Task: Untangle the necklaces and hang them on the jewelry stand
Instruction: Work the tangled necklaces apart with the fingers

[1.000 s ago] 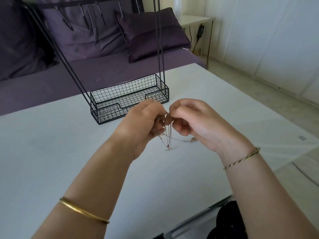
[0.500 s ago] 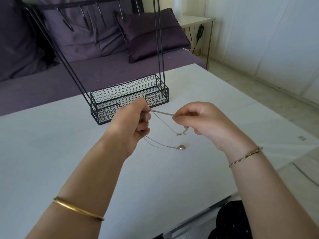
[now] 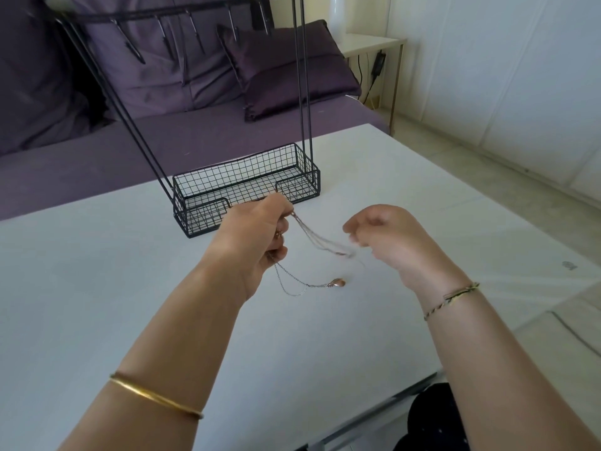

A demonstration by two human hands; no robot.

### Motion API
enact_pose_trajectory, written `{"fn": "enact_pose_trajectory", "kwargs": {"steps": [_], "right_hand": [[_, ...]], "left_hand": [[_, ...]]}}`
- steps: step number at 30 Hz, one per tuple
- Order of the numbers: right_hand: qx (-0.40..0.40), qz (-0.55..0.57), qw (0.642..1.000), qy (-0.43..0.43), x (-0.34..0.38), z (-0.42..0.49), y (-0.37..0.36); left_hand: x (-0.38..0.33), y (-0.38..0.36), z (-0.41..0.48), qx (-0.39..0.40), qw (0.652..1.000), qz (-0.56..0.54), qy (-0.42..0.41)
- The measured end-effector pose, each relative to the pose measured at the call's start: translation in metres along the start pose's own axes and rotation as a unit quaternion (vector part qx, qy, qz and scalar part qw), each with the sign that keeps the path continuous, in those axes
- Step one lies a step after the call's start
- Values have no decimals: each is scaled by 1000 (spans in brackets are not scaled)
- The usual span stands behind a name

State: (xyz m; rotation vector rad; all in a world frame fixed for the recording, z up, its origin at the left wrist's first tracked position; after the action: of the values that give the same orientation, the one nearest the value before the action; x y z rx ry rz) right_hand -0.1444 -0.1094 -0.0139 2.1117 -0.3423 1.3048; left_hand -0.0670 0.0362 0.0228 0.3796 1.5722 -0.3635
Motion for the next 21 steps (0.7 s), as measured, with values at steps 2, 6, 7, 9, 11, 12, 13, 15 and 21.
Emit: {"fn": "enact_pose_trajectory", "kwargs": {"steps": [2, 6, 7, 9, 11, 12, 13, 15, 21], "right_hand": [[-5, 28, 999, 33, 4, -3, -3], [54, 116, 989, 77, 15, -12, -11], [64, 120, 986, 91, 17, -14, -14], [72, 118, 984, 115, 20, -17, -18], [75, 119, 982, 127, 20, -17, -21], [75, 120, 981, 131, 21, -18, -21], [73, 120, 981, 133, 20, -17, -21], [69, 117, 982, 133, 20, -18, -21], [47, 104, 984, 139, 21, -16, -24]], "left_hand": [[1, -1, 0, 5, 1000, 2, -1], [2, -2, 0, 17, 1000, 16, -4], [2, -3, 0, 20, 1000, 17, -5], [2, -3, 0, 24, 1000, 15, -8], [1, -3, 0, 22, 1000, 11, -12], [1, -3, 0, 20, 1000, 11, -14], [2, -3, 0, 18, 1000, 12, -17], [2, -2, 1, 16, 999, 17, -24], [2, -4, 0, 8, 999, 11, -42]]}}
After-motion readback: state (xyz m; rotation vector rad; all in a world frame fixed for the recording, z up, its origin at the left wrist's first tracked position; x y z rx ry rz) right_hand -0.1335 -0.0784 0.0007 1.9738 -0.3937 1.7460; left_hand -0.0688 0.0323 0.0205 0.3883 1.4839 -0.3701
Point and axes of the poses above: each hand's wrist, its own z-axis towards the middle knuckle, its own y-axis out of the back of the hand, x = y × z, the point moved 1 cm from there along z, towards the middle knuckle, and after that the axes turned 14 degrees about -y, right-handed, at the moved point
